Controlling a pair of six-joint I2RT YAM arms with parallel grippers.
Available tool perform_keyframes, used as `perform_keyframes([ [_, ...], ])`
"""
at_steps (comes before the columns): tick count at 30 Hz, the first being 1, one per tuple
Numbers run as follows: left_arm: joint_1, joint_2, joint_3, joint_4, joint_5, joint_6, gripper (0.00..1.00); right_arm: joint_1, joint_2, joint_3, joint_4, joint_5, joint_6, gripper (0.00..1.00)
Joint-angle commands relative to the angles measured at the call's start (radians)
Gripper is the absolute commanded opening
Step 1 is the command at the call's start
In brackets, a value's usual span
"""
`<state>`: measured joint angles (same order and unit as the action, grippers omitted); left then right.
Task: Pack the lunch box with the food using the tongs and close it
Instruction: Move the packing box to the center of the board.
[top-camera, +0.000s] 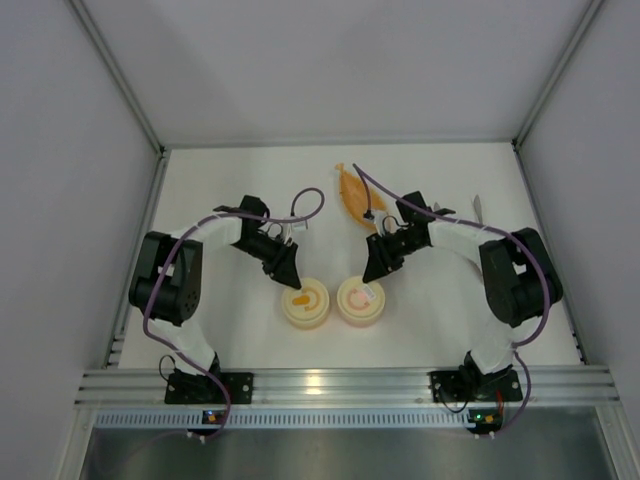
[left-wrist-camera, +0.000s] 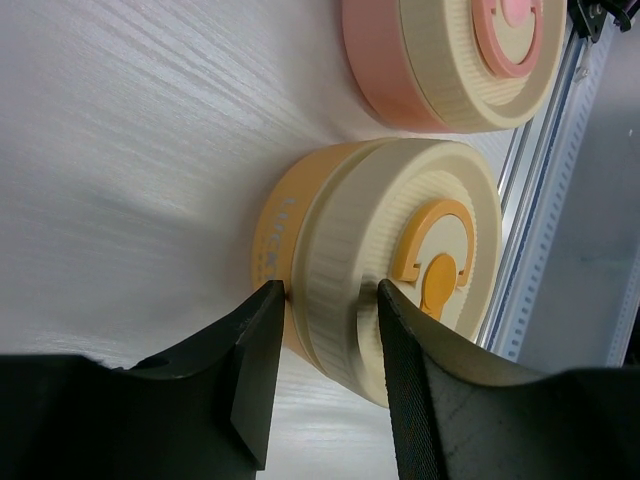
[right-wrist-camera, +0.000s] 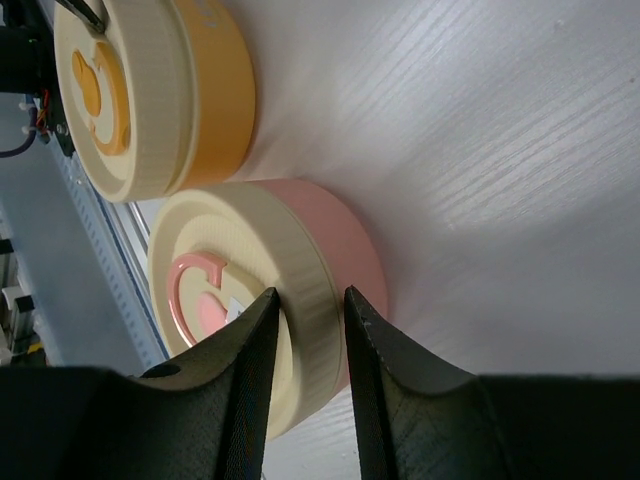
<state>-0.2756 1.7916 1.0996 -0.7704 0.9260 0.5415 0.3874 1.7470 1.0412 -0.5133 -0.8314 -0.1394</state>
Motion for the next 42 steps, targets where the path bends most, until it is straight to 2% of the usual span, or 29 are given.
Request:
perform_keyframes([
  [1, -0.010, -0.011, -0.026, -0.020, -0.084, 0.069, 0.47, 0.039, -0.035, -0.013, -0.028, 0.002, -0.043, 0.32],
  [16, -0.093, -0.003, -0.043, 0.049, -0.102, -0.005, 0.49, 0.061, -0.053, -0.032, -0.025, -0.009, -0.042, 0.33],
  [19, -0.093, -0.008, -0.044, 0.065, -0.105, -0.020, 0.52, 0.062, -0.066, -0.040, -0.025, -0.009, -0.051, 0.36],
  [29, -0.088, -0.015, -0.021, 0.074, -0.115, -0.048, 0.63, 0.062, -0.101, -0.052, -0.050, -0.009, -0.065, 0.36],
  [32, -0.088, -0.023, -0.017, 0.071, -0.118, -0.049, 0.68, 0.061, -0.103, -0.043, -0.050, -0.011, -0.063, 0.47],
  [35, -0.083, -0.034, 0.009, 0.037, -0.108, -0.038, 0.75, 0.062, -0.109, -0.011, -0.059, 0.005, -0.060, 0.66],
  [36, -0.080, -0.037, 0.022, 0.023, -0.102, -0.037, 0.82, 0.061, -0.115, 0.005, -0.062, 0.008, -0.062, 0.69],
  [37, -0.076, -0.041, 0.038, 0.008, -0.090, -0.031, 0.97, 0.061, -0.119, 0.043, -0.076, 0.008, -0.065, 0.71],
  [39, -0.059, -0.052, 0.093, -0.035, -0.076, -0.032, 0.98, 0.059, -0.142, 0.084, -0.090, 0.012, -0.071, 0.76],
  [42, -0.042, -0.090, 0.181, -0.104, -0.059, -0.028, 0.98, 0.054, -0.162, 0.186, -0.132, 0.037, -0.083, 0.77],
])
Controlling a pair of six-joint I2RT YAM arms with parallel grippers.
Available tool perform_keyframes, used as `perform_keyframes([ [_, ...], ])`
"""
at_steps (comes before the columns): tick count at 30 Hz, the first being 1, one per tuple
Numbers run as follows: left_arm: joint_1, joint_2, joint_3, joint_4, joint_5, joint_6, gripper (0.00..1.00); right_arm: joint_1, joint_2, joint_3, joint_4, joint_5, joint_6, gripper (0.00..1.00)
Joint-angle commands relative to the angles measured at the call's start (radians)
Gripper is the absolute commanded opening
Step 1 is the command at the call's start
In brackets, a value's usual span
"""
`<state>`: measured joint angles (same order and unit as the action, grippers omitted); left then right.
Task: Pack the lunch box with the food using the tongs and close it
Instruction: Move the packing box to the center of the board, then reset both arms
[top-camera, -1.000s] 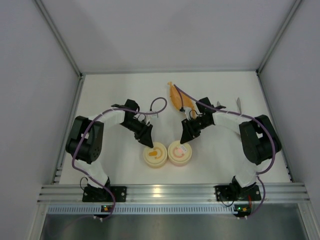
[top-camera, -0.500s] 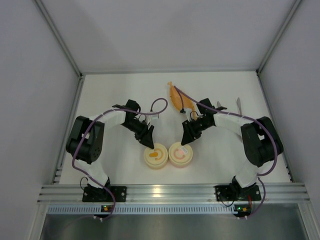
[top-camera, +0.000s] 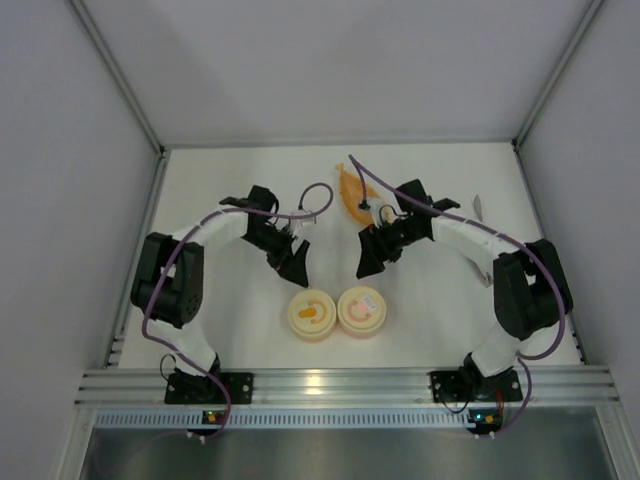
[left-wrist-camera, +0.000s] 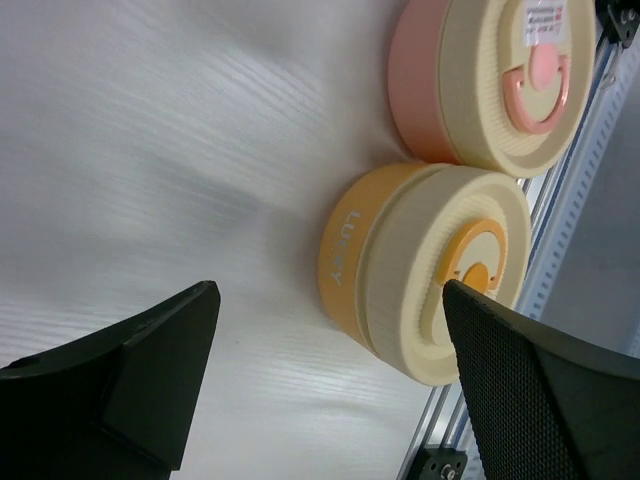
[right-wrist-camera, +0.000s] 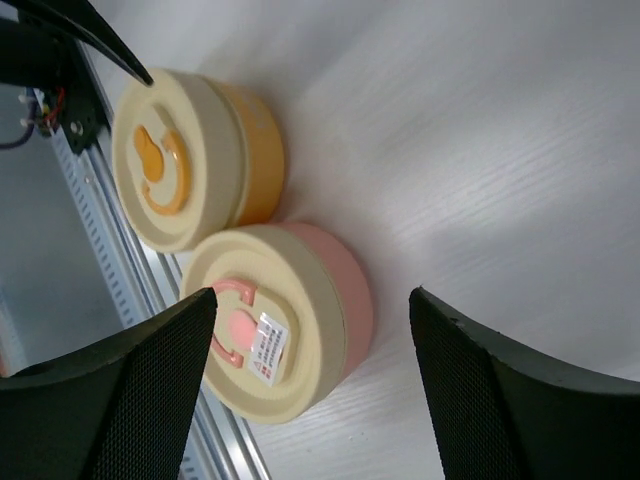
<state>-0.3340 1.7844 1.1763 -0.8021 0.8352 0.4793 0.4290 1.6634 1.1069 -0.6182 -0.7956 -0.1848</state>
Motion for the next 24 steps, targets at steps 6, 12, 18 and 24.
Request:
perform_keyframes([
  [6, 0.056, -0.187, 0.221, -0.120, 0.031, -0.039, 0.98, -0.047, -0.132, 0.278, -0.046, 0.004, 0.004, 0.77],
  [12, 0.179, -0.272, 0.224, -0.006, -0.030, -0.276, 0.98, -0.186, -0.278, 0.222, 0.107, 0.102, 0.142, 0.97],
  [18, 0.410, -0.319, 0.146, 0.129, -0.007, -0.439, 0.98, -0.352, -0.427, 0.044, 0.184, 0.212, 0.225, 0.99],
  [24, 0.530, -0.341, 0.091, 0.122, -0.183, -0.427, 0.98, -0.529, -0.490, -0.108, 0.192, 0.291, 0.171, 0.99],
])
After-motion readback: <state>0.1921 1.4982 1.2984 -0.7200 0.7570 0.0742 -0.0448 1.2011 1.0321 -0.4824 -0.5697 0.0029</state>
